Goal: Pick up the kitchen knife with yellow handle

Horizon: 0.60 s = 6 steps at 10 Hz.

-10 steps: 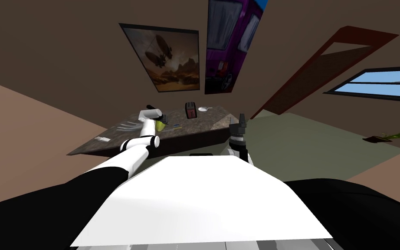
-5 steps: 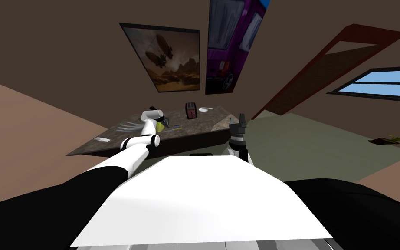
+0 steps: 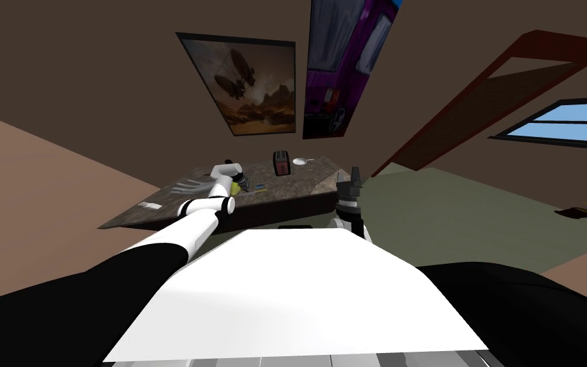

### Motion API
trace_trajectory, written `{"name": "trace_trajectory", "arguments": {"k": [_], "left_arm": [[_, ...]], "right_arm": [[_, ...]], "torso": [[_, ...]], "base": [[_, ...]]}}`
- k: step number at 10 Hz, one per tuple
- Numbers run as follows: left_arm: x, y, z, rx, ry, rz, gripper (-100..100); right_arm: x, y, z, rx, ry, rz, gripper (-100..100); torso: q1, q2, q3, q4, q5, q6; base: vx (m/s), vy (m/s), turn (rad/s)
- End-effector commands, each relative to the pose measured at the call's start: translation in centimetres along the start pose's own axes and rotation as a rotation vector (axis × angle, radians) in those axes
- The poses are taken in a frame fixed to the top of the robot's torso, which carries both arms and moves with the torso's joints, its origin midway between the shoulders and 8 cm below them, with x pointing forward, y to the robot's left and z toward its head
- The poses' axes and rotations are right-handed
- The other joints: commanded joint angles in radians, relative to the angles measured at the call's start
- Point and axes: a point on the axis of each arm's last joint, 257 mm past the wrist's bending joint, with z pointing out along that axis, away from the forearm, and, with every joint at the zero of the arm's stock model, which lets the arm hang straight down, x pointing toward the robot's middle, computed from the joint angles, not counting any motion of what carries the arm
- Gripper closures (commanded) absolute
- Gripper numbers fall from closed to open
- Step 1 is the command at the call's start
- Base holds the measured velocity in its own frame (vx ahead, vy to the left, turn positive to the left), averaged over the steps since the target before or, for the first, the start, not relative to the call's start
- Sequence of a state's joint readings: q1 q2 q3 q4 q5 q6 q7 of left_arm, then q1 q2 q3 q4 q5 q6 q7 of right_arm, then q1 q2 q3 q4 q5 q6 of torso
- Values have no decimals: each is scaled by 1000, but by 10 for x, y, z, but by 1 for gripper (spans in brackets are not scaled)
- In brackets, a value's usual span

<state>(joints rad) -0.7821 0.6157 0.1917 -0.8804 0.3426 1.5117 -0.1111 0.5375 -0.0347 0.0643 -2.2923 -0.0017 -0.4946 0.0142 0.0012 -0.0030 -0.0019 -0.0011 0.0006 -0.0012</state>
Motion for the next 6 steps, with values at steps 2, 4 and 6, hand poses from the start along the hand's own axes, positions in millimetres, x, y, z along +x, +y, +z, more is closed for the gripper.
{"name": "trace_trajectory", "arguments": {"k": [2,4,6], "left_arm": [[6,23,6,-95,6,5,-100],[11,46,14,-179,10,11,-100],[13,53,16,-208,12,14,-100]], "right_arm": [[0,0,0,0,0,0,0],[0,0,0,0,0,0,0],[0,0,0,0,0,0,0]], "torso": [[0,0,0,0,0,0],[0,0,0,0,0,0],[0,0,0,0,0,0]], "base": [[48,10,19],[57,12,36],[39,10,16]]}}
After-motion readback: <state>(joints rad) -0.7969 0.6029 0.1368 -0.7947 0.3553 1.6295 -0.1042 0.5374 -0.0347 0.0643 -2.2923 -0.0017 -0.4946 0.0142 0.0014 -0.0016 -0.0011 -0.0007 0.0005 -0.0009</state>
